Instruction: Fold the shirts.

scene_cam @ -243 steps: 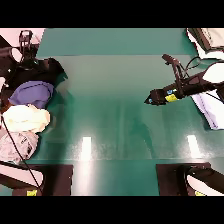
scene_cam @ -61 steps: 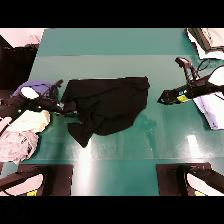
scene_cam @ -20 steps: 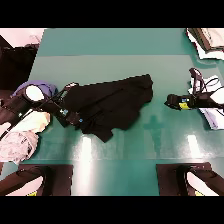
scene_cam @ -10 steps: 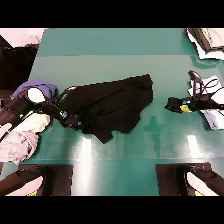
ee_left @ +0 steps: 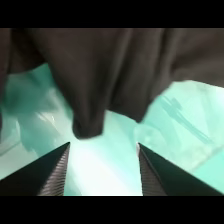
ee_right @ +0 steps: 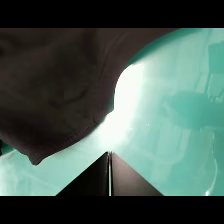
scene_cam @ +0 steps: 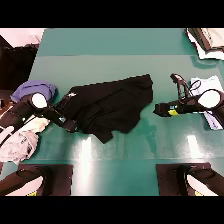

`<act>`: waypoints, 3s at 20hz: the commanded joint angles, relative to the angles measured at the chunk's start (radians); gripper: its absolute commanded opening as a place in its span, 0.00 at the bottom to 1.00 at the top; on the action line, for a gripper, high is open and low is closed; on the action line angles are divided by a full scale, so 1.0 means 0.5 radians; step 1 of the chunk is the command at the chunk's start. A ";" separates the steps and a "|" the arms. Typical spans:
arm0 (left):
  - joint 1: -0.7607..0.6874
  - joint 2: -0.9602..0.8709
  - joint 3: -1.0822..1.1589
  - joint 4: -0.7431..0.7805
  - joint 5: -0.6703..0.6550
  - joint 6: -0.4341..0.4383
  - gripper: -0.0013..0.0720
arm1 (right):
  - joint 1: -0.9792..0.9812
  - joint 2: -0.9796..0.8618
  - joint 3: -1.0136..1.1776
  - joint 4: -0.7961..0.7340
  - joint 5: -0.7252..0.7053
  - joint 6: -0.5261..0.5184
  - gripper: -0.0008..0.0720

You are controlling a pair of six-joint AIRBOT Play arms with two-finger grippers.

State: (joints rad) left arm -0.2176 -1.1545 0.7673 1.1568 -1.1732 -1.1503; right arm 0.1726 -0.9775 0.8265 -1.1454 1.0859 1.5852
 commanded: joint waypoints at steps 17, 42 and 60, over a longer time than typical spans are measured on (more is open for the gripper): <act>0.000 0.010 0.238 0.103 -0.153 -0.043 0.06 | 0.119 0.000 -0.426 0.582 0.066 0.076 0.72; 0.000 0.172 0.487 0.245 -0.514 -0.143 0.05 | -0.075 -0.160 0.023 -0.217 -0.158 0.060 0.03; -0.005 0.178 0.482 0.071 -0.463 -0.145 0.06 | -1.020 -0.338 -0.275 0.378 0.106 -0.681 0.59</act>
State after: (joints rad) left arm -0.2207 -1.0664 1.0073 1.1931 -1.4170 -1.2221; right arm -0.2974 -1.1172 0.7563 -1.0779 1.1629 1.3300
